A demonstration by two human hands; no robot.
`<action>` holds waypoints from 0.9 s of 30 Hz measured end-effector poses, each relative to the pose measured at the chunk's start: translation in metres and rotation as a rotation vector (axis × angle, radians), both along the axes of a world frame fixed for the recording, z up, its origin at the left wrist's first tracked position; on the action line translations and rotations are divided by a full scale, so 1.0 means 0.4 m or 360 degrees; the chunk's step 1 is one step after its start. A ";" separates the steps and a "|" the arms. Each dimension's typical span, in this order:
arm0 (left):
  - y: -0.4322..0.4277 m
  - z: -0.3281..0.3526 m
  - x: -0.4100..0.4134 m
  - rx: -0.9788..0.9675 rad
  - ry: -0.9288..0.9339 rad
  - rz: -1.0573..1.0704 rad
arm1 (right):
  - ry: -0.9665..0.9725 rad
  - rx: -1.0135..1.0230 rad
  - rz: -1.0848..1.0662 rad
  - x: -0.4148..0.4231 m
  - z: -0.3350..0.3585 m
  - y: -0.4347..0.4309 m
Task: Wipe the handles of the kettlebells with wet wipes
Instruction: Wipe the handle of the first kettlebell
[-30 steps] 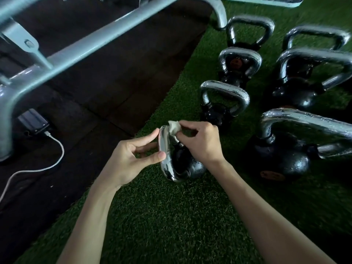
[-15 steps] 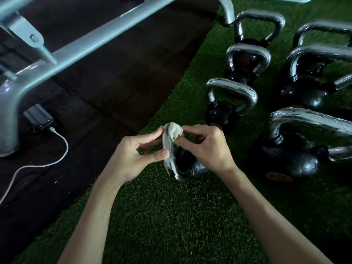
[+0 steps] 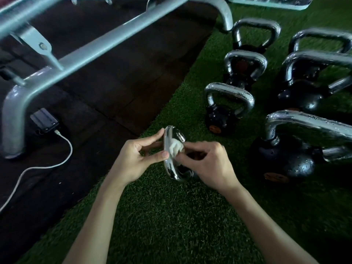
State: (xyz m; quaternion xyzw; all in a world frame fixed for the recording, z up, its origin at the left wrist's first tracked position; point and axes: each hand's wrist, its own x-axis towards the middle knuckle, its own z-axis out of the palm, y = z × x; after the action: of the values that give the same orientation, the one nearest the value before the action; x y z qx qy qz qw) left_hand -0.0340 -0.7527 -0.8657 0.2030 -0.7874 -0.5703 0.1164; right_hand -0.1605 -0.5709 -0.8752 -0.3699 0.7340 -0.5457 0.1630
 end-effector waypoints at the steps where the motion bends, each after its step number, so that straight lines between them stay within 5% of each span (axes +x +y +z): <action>1: 0.000 -0.002 0.001 -0.0010 -0.0010 0.0001 | 0.0043 0.0007 0.0020 0.020 -0.010 0.024; 19: 0.004 0.024 0.007 -0.0067 -0.0151 -0.0013 | 0.0782 0.0087 -0.0037 0.043 -0.087 0.092; 27: 0.030 0.076 -0.029 -0.0246 -0.0340 -0.0046 | 0.0715 0.0113 -0.0062 0.044 -0.104 0.120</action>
State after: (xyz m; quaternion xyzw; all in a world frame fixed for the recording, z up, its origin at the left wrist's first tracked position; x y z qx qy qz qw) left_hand -0.0456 -0.7407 -0.8353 0.2416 -0.8398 -0.4847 0.0389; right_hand -0.1427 -0.5230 -0.9168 -0.4619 0.7776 -0.4266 -0.0022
